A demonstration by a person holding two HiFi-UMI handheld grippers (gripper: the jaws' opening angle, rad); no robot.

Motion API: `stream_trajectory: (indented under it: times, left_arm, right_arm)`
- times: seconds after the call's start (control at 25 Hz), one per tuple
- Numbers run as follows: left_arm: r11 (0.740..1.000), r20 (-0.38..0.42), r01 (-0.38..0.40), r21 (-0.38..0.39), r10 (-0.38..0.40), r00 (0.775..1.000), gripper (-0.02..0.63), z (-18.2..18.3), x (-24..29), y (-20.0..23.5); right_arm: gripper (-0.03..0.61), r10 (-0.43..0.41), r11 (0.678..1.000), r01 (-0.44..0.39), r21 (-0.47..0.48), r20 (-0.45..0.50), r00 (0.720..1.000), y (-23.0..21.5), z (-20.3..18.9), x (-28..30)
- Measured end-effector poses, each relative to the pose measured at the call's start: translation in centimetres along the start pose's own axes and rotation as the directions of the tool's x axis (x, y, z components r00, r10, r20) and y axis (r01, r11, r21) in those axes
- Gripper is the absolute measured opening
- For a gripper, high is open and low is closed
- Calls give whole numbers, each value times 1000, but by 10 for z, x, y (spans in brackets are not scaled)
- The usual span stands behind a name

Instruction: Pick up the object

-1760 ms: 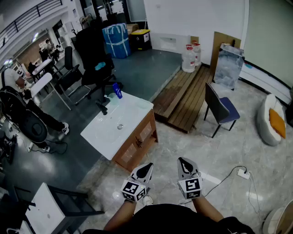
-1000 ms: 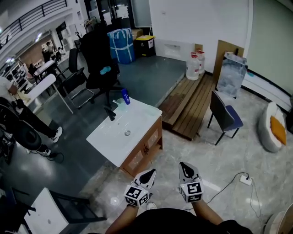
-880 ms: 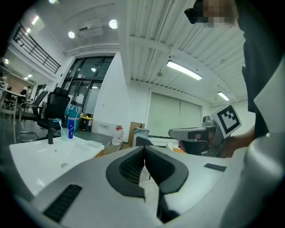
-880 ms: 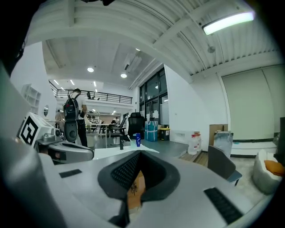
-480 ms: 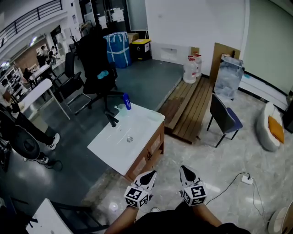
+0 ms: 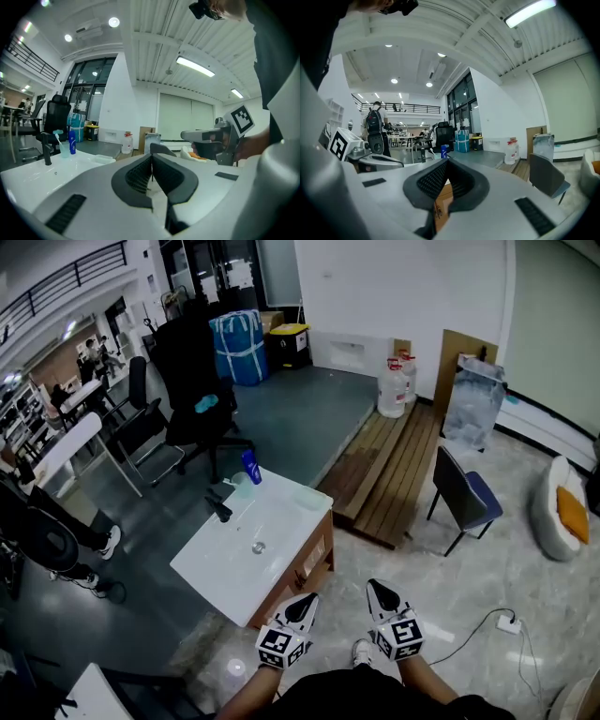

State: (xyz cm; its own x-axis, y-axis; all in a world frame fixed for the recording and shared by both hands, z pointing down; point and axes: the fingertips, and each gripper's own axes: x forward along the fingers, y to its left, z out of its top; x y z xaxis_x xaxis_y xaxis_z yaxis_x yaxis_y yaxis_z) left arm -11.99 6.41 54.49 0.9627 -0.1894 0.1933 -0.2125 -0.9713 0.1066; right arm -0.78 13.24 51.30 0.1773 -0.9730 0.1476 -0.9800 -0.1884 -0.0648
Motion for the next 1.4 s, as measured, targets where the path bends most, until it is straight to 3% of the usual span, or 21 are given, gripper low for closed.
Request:
stream_trajectory:
  times: [0.76, 1.24, 1.4]
  left_arm:
    - [997, 7, -72, -19, 72, 997, 21, 25, 111, 7]
    - [985, -7, -159, -60, 159, 987, 21, 21, 129, 20]
    - [985, -13, -157, -71, 157, 988, 21, 19, 142, 27]
  right_arm:
    - [18, 69, 998, -69, -3, -15, 998, -109, 5, 54]
    - [18, 135, 991, -135, 1, -27, 990, -125, 2, 82]
    - [18, 158, 987, -156, 37, -41, 987, -127, -1, 109]
